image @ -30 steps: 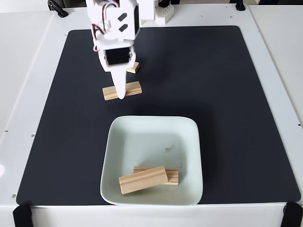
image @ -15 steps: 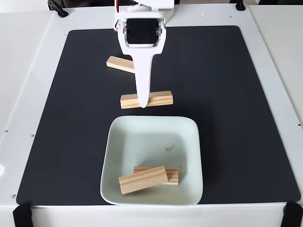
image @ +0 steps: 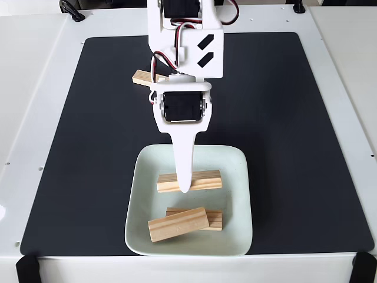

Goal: Pick up the wooden block and place them on the plate.

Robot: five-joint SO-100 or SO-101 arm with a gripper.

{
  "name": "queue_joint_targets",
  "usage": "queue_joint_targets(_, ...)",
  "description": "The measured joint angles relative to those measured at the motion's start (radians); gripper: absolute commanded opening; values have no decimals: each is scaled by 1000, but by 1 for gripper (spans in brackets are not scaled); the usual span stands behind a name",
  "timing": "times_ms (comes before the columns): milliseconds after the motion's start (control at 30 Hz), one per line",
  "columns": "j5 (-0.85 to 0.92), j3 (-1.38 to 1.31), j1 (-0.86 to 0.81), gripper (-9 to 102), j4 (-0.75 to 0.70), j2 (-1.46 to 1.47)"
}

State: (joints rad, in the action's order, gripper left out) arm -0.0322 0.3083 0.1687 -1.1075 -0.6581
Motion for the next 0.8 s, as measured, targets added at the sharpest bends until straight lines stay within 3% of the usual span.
queue_joint_targets(433, -12, -101, 0, 1, 0, 89)
queue_joint_targets(667, -12, -101, 0, 33, -2, 91)
queue_joint_targets(800, -12, -101, 0, 38, -2, 91)
